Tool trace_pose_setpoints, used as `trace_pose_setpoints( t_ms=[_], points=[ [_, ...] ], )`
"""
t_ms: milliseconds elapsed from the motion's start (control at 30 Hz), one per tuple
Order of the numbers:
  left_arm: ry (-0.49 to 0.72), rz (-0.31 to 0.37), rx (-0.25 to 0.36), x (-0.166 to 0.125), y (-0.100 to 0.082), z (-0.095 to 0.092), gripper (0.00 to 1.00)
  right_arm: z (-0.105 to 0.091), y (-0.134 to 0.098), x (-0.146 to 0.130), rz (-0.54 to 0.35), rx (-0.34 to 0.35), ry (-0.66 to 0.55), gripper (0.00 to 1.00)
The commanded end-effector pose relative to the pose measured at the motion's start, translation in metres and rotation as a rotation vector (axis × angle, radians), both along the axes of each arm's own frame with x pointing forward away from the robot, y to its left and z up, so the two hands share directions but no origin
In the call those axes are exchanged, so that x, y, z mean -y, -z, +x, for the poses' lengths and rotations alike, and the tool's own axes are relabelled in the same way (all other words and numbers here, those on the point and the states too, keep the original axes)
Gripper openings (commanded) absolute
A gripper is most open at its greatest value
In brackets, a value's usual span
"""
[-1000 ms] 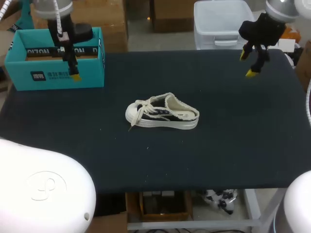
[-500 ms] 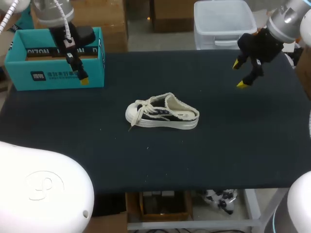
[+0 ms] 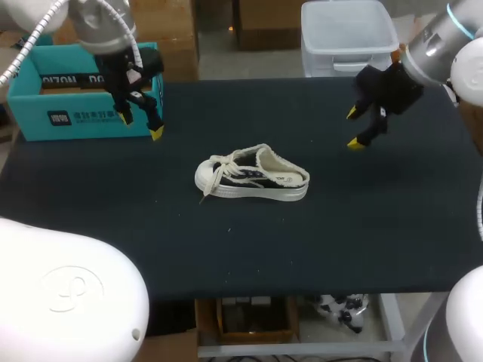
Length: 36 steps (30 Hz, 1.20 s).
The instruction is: Open the shoe tongue, take the insole out of the shoe, put the insole back into the shoe, and pack the shoe into the shoebox
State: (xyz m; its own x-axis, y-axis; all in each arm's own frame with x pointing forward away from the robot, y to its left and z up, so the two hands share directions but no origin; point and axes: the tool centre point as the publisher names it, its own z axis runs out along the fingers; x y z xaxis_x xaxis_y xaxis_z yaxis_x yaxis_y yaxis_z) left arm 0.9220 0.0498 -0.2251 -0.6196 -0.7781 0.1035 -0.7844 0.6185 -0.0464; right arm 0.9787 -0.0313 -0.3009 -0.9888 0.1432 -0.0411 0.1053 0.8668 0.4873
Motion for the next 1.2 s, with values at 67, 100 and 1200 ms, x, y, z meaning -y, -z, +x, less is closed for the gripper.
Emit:
trace_pose_setpoints(
  t_ms=[67,100,1200],
  points=[
    [-0.134,0.025,0.044,0.019,0.007,-0.012,1.00,-0.011,0.025,-0.020,0.026,0.016,0.044,1.00],
    [-0.137,0.028,0.041,0.023,0.008,-0.012,1.00,-0.013,0.028,-0.024,0.029,0.016,0.046,1.00],
    [-0.164,0.001,0.025,0.091,0.031,-0.027,1.00,-0.050,0.107,-0.107,0.267,0.016,0.102,1.00]
  ],
)
